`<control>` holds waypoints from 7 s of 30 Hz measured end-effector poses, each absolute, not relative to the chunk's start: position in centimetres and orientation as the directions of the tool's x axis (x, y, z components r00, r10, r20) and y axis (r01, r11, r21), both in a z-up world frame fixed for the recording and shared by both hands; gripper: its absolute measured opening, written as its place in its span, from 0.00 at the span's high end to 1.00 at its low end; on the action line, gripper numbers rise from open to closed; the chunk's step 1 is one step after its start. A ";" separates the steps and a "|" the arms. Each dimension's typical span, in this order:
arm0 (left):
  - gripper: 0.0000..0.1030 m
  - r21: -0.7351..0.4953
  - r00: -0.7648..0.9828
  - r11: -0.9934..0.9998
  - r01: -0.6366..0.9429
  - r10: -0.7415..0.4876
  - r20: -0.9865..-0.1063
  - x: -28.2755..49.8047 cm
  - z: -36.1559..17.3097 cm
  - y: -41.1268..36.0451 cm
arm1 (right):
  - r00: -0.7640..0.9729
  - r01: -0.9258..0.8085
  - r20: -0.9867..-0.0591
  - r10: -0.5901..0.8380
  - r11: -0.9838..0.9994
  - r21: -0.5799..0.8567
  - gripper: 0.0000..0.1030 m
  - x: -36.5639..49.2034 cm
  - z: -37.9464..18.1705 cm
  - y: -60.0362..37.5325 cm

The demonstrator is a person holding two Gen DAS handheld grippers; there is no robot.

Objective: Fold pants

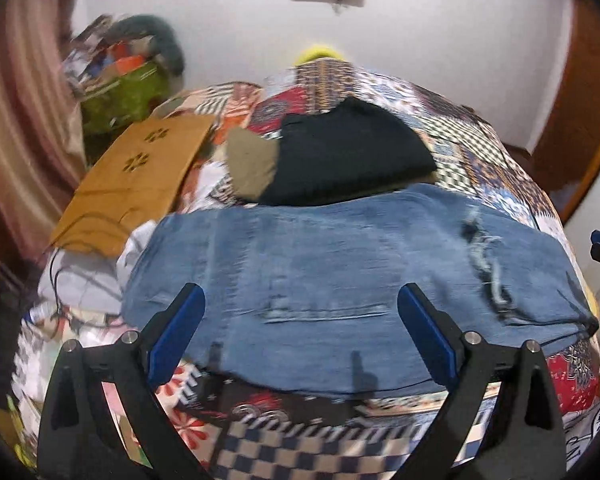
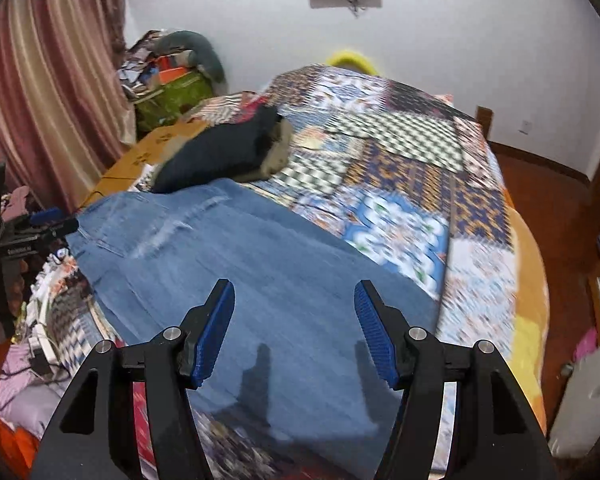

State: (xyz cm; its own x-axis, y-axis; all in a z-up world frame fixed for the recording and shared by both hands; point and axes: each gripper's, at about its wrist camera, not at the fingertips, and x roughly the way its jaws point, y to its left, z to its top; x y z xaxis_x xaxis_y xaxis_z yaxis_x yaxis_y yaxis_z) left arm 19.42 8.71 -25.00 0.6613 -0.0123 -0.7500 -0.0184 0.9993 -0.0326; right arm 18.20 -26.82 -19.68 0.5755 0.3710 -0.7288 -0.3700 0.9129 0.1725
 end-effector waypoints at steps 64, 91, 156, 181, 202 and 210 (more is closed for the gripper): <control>0.65 -0.387 0.574 0.830 -0.402 -0.101 -0.812 24.0 -34.1 16.9 | 0.389 -0.437 -0.801 0.455 0.857 0.275 0.36 20.9 -25.5 -20.0; 0.75 0.006 0.814 0.997 -0.077 0.067 -0.577 19.1 -18.4 5.0 | 0.505 -0.241 -0.790 0.349 0.935 0.259 0.37 18.3 -23.7 -29.9; 0.74 -0.010 0.426 0.782 0.623 -0.351 -0.834 20.3 -22.9 -27.0 | 0.570 -0.105 -0.748 0.342 0.932 0.346 0.35 11.8 -24.0 -38.2; 0.13 0.048 0.674 0.891 0.451 -0.305 -0.673 22.0 -16.2 -16.2 | 0.542 -0.108 -0.774 0.327 0.941 0.322 0.35 10.9 -24.7 -37.8; 0.08 0.172 0.424 0.881 0.441 -0.036 -0.905 40.5 -33.3 -11.1 | 0.431 -0.091 -0.845 0.315 0.947 0.307 0.34 13.4 -28.2 -36.1; 0.05 0.128 0.408 0.859 0.496 -0.101 -0.907 38.6 -33.8 -8.7 | 0.422 -0.097 -0.866 0.267 0.963 0.250 0.34 16.2 -28.5 -36.1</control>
